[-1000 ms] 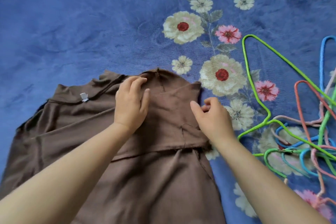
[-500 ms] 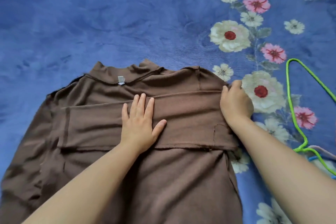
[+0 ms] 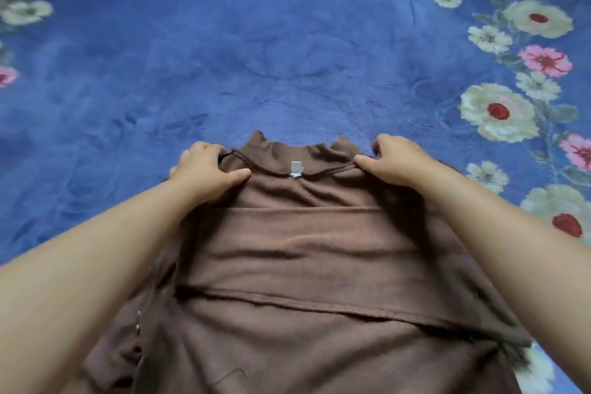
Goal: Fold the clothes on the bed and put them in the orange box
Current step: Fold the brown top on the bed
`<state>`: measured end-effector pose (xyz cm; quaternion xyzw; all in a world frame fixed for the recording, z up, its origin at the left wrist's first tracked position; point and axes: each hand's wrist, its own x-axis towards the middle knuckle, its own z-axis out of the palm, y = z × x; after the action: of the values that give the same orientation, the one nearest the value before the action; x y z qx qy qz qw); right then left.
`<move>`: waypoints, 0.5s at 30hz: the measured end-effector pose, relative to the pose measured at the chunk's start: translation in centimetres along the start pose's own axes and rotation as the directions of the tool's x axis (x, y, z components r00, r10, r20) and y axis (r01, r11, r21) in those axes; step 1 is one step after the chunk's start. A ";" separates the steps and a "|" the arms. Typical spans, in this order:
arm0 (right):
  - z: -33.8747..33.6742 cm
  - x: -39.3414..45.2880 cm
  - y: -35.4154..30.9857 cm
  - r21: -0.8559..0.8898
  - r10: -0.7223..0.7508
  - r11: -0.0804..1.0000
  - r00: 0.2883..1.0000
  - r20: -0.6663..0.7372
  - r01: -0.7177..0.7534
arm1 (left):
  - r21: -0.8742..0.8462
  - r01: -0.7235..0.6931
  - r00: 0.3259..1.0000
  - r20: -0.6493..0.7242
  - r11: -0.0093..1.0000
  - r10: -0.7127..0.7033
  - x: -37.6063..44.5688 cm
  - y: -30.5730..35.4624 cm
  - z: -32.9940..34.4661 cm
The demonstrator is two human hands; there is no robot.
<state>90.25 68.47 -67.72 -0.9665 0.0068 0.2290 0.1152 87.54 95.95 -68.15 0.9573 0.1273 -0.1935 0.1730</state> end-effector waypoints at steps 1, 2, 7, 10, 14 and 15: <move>-0.3 0.2 -0.3 -0.029 -0.030 0.999 0.998 0.056 0.031 | -0.030 -0.018 1.000 0.014 0.999 0.018 0.3 -0.5 -0.2; -0.5 0.4 -0.4 -0.029 -0.064 0.997 0.994 0.084 0.067 | -0.097 -0.029 1.000 0.006 0.995 0.029 0.3 -0.6 -0.4; -2.3 1.1 -0.3 0.183 -0.060 0.975 0.945 -0.322 0.124 | -0.368 -0.137 0.982 -0.173 0.920 0.077 1.3 0.4 -1.5; -1.8 1.7 -0.3 0.175 -0.026 0.979 0.912 -0.409 0.106 | -0.251 -0.097 0.982 -0.181 0.963 0.051 1.9 0.6 -0.6; 0.0 2.3 -0.8 0.091 -0.009 0.995 0.955 -0.297 0.037 | -0.057 -0.074 0.988 -0.138 0.996 0.066 2.1 0.5 1.0; 0.0 2.5 -0.9 0.066 0.041 0.997 0.978 -0.204 -0.028 | -0.061 -0.069 0.992 -0.112 0.996 0.062 2.2 0.5 0.9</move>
<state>92.52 69.45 -68.65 -0.9806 0.0429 0.1299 0.1403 89.37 95.52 -69.73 0.9640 0.1116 -0.1304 0.2031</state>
